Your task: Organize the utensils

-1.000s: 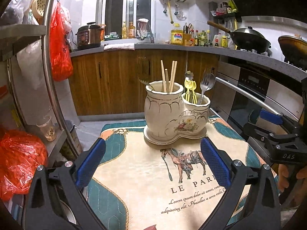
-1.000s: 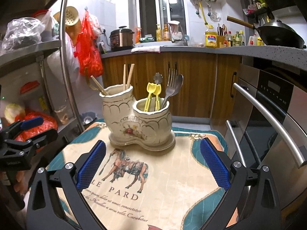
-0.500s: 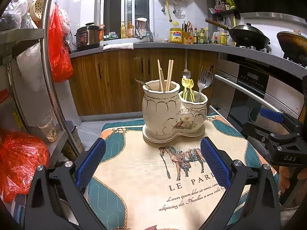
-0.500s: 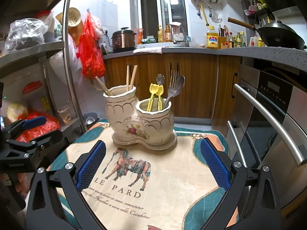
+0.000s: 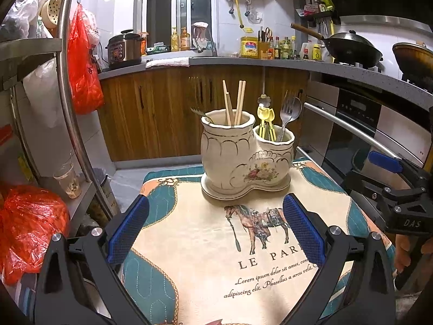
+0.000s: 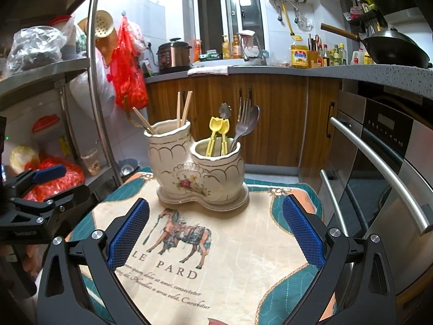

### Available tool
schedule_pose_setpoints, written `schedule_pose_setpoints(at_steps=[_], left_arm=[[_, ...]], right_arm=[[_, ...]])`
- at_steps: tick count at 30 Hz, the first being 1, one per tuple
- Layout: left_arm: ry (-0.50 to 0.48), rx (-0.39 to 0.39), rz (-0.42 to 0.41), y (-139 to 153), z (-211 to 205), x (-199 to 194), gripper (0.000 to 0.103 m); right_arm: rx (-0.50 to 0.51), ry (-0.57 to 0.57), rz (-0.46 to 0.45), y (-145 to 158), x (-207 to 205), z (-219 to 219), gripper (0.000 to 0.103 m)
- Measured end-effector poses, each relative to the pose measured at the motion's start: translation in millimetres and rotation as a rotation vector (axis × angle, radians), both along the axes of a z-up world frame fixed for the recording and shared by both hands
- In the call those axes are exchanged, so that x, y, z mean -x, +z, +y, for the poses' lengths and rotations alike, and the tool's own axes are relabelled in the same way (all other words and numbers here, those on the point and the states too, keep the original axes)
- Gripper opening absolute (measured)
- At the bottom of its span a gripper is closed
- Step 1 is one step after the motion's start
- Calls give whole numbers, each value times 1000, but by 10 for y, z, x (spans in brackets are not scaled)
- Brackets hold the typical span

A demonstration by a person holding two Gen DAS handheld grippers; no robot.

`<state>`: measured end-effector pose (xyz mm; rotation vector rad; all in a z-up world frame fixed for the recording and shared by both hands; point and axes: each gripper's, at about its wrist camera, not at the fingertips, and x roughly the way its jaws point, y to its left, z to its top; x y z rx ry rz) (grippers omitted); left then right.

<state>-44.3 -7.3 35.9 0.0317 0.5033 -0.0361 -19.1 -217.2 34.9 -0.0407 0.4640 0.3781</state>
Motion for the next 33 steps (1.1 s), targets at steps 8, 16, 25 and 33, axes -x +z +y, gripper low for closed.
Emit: schedule_pose_setpoints(at_steps=[8, 16, 25, 33], left_arm=[[0, -1, 0, -6, -1, -8, 97], [-3, -5, -2, -17, -12, -13, 97], [-4, -7, -2, -17, -11, -11, 97], [-13, -7, -8, -13, -21, -8, 97]], right_arm=[[-1, 0, 1, -5, -2, -4, 98], [-1, 1, 3, -8, -5, -4, 98], [0, 0, 2, -8, -4, -5, 98], [0, 0, 4, -12, -10, -9, 98]])
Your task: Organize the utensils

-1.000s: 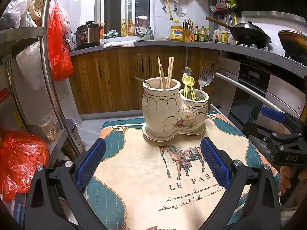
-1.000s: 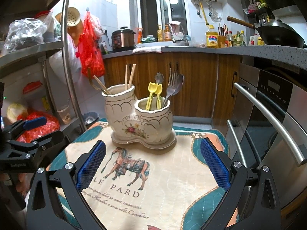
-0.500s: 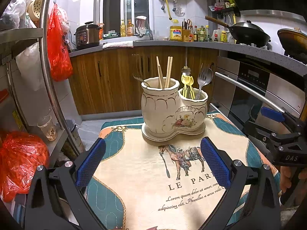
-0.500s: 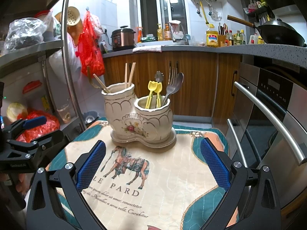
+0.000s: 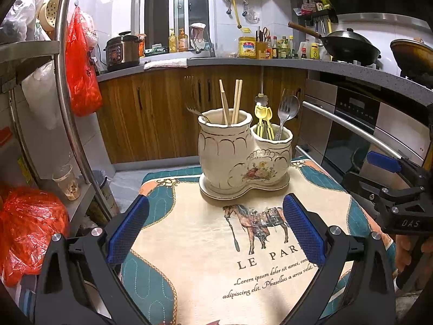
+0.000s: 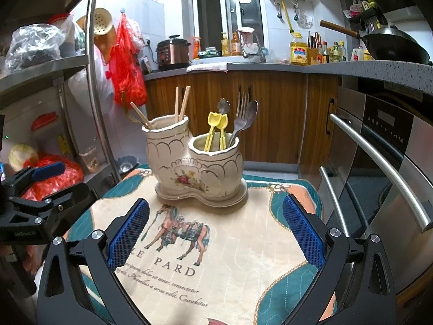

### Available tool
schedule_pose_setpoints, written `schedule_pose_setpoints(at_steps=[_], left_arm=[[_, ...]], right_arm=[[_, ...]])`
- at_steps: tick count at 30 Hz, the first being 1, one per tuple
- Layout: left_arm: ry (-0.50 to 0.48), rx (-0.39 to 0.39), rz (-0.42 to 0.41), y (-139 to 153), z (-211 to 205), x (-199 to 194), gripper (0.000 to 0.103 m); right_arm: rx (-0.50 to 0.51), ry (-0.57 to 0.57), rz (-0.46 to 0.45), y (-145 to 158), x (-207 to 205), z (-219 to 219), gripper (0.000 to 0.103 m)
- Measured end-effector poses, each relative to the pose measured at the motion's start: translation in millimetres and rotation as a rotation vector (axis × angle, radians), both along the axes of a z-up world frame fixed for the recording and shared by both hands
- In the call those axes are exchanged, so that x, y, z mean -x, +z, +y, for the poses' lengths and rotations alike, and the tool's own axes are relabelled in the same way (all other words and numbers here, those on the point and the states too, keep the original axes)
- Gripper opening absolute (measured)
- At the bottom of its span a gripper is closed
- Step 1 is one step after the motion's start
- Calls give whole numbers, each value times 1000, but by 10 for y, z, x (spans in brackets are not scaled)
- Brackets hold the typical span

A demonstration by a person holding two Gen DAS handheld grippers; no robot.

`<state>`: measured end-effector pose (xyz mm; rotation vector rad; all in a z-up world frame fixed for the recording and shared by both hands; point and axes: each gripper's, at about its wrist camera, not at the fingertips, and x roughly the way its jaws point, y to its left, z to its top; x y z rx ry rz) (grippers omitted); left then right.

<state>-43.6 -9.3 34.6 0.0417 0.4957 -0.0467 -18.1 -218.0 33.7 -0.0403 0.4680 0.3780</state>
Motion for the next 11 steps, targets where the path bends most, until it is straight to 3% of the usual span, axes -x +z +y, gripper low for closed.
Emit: schedule_pose_setpoints(at_steps=[11], left_arm=[[8, 13, 23, -66, 42, -27, 97]], right_arm=[[11, -15, 19, -61, 23, -17, 98]])
